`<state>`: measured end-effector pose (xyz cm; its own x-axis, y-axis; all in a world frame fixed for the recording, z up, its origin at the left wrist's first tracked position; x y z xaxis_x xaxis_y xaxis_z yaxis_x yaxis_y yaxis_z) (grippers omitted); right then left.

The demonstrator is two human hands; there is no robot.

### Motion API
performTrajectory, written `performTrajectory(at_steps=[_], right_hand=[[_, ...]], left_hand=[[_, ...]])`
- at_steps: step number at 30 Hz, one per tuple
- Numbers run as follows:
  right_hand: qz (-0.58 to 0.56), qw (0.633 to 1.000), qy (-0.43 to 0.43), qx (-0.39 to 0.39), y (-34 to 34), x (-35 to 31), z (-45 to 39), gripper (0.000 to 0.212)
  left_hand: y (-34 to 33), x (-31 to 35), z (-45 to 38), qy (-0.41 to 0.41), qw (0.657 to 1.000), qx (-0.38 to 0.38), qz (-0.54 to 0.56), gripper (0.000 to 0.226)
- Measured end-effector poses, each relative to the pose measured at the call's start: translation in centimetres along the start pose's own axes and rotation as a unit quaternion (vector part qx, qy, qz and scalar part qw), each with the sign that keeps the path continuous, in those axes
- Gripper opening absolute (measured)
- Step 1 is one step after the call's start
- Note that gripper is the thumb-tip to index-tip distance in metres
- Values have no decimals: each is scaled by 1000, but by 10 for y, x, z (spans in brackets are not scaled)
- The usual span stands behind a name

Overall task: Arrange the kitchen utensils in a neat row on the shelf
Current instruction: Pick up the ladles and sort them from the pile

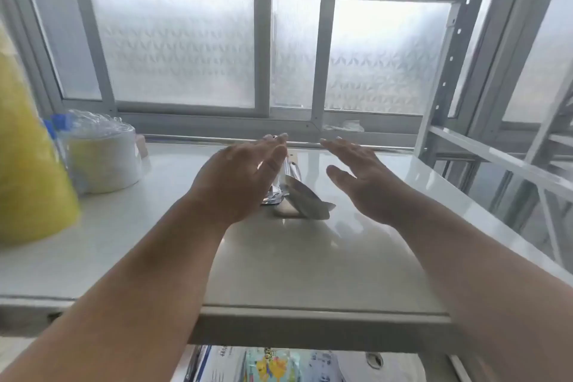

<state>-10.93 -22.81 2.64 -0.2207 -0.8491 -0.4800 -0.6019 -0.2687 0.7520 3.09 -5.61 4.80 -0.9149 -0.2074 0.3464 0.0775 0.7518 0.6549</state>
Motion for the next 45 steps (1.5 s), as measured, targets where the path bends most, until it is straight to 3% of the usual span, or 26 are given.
performTrajectory(at_steps=[4,8,11,14,24,30,34,39,42,45], right_hand=[[-59,998,-5,-14,3,-7,5,49],[-202,975,-6,-93,-7,-24,17,45],[-233,965,-22,-116,-11,-21,17,46],[-203,966,-12,-157,-12,-26,18,47],[-106,982,1,-159,-12,-21,22,16],[-83,991,-21,-104,-6,-11,19,17],[-91,993,-46,-54,3,-1,13,17],[-109,988,-78,-75,-6,6,16,20],[-126,985,-71,-94,-10,1,17,51],[-151,981,-54,-105,-9,-6,16,53]], left_hand=[[1,1,6,-4,999,-14,33,61],[2,10,14,-34,994,-24,103,60],[2,20,17,-47,995,-30,85,49],[-4,24,15,-46,995,-63,63,29],[-13,23,17,-64,992,-107,23,50],[-14,32,15,-142,988,-61,12,13],[3,39,12,-153,988,22,13,15],[15,37,12,-155,983,91,32,21],[22,42,11,-182,973,139,-7,24],[24,42,11,-198,966,165,-36,21]])
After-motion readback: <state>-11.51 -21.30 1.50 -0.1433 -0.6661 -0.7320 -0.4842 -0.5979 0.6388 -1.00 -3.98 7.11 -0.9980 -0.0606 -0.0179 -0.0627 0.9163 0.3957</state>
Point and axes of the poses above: each hand's wrist, its own z-axis away from the middle knuckle, its own y-axis out of the back of the hand, x = y × z, the point moved 8 cm from there along -z, towards the middle knuckle, and after that the axes turned 6 degrees about x, right-handed, at the moved point
